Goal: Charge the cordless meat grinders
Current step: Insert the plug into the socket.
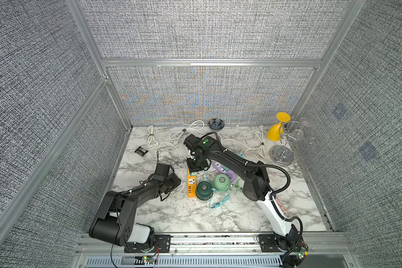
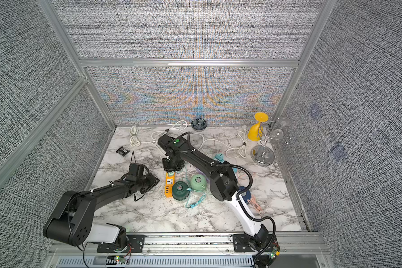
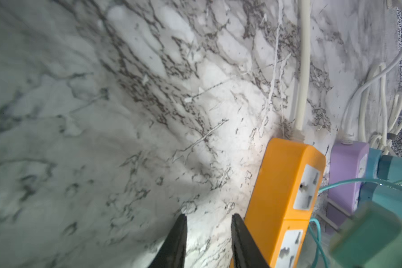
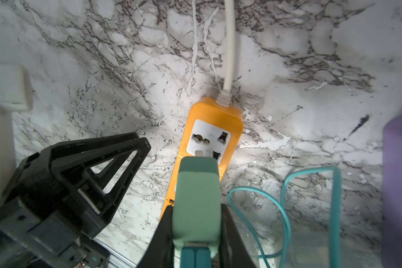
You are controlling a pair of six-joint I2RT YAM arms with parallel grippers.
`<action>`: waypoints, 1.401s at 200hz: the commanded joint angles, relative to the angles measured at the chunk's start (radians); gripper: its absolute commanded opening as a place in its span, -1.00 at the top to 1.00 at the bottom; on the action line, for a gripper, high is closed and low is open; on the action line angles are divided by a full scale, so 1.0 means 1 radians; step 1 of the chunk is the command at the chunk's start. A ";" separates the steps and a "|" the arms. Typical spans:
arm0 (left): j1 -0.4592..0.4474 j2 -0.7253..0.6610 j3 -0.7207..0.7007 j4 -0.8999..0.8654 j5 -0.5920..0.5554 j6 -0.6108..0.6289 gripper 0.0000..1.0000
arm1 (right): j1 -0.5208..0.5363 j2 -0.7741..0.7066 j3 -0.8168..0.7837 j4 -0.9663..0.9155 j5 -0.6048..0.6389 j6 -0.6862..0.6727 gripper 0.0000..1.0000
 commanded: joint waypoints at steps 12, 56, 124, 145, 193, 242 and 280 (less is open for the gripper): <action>0.001 -0.064 -0.028 -0.150 -0.060 0.048 0.32 | -0.005 0.025 0.044 -0.059 0.029 0.038 1.00; -0.001 -0.185 -0.064 -0.199 -0.100 0.071 0.33 | -0.006 0.067 0.093 -0.098 0.040 0.065 1.00; -0.001 -0.226 -0.103 -0.186 -0.089 0.082 0.33 | -0.010 0.084 0.106 -0.101 0.050 0.093 1.00; -0.001 -0.223 -0.110 -0.173 -0.084 0.081 0.33 | -0.011 0.116 0.140 -0.117 0.054 0.101 1.00; -0.001 -0.213 -0.123 -0.156 -0.071 0.091 0.34 | -0.007 0.212 0.216 -0.146 0.082 0.123 1.00; -0.002 -0.178 -0.135 -0.108 -0.044 0.106 0.34 | 0.018 0.299 0.334 -0.231 0.127 0.147 1.00; -0.019 -0.070 -0.100 -0.037 0.016 0.130 0.52 | 0.023 0.322 0.346 -0.139 0.084 0.194 1.00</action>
